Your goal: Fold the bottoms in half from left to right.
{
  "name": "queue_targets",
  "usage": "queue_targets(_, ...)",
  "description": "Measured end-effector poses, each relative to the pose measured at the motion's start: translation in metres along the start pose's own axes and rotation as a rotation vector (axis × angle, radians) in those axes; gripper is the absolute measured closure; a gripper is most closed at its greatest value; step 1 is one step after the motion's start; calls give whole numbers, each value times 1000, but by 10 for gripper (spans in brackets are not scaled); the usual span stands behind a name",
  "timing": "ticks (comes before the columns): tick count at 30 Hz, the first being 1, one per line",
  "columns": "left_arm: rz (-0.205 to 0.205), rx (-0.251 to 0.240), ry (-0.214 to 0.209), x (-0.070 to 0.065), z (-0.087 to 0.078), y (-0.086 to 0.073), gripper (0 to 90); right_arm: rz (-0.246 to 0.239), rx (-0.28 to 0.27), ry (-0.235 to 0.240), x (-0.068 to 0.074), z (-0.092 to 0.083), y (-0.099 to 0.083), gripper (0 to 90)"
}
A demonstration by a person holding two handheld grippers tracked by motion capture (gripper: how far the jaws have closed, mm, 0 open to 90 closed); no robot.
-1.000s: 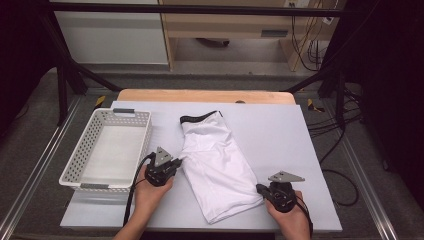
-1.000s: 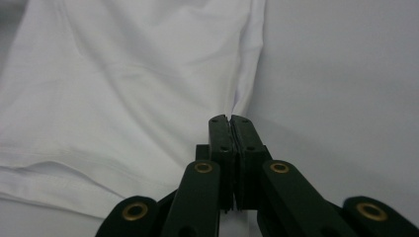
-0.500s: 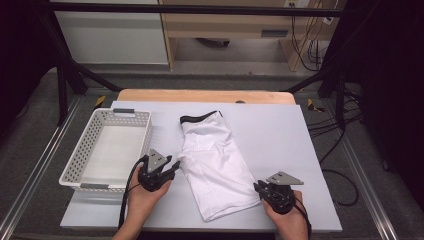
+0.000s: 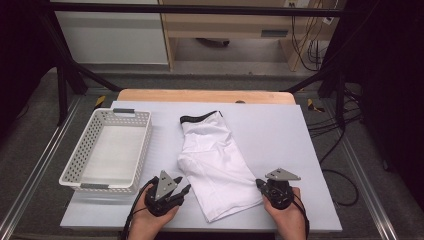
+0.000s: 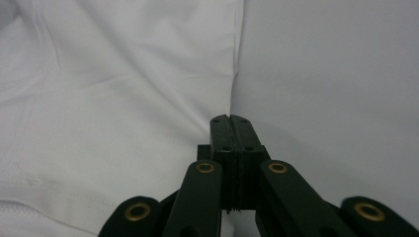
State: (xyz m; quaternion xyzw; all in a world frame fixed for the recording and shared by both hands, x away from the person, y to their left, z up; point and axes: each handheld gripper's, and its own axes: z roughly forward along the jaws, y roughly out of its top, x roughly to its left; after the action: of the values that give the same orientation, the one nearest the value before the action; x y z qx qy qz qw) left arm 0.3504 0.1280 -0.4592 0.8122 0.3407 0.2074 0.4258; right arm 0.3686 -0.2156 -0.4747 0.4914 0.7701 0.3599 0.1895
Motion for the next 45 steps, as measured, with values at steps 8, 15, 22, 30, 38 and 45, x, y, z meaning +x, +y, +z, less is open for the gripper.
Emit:
queue_targets(8, 53, 4, -109, -35, 5, 1, 530, 15, -2, 12, 1, -3, -3, 639)
queue_targets(15, 133, 44, -213, -73, 13, -1, 485, 13, -3, 23, 6, -9, -6, 591)
queue_targets(22, 176, 109, -210, -81, 22, -8, 572, 17, 4, 19, 5, -10, -8, 589)
queue_targets(30, 215, 122, -200, -74, 19, -6, 863, 18, 8, 19, 3, -10, -7, 599)
queue_targets(38, 206, 110, -200, -69, 18, -9, 861, 26, 19, 9, 1, -11, -8, 591)
queue_targets(45, 216, 99, -204, -73, 20, -12, 838, 26, 34, 26, 3, -16, -13, 567)
